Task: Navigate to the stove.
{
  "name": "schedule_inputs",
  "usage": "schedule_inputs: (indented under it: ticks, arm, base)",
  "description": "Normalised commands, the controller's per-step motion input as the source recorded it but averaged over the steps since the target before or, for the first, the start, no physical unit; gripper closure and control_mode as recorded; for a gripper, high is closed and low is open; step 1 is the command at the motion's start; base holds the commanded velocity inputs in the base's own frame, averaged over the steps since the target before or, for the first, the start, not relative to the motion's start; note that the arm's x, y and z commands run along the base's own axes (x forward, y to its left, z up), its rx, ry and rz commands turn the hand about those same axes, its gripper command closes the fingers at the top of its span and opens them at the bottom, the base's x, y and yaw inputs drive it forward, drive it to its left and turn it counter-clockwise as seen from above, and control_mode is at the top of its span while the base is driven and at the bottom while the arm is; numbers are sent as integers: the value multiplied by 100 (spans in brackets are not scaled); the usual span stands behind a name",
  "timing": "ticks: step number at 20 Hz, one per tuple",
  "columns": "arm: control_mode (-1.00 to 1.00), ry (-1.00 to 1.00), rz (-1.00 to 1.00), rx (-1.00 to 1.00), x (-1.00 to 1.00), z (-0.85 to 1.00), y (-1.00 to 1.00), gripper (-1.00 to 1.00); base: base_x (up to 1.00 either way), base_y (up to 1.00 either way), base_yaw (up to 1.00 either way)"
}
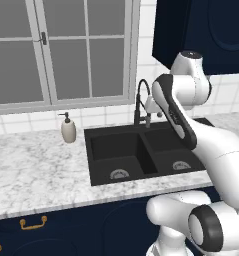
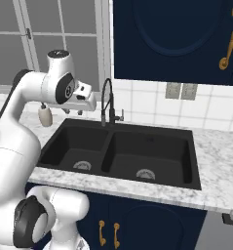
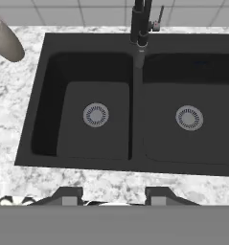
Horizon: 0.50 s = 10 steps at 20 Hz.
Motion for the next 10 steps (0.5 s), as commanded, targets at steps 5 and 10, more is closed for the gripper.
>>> schedule_inputs:
  ticks: [5,10]
  arm:
    - [-100,-5,-1,0,-67,0,0,-100]
    - [-100,-16,-4,0,-100,6,-8,-100]
  base:
    - [0,0,0]
    - [0,0,0]
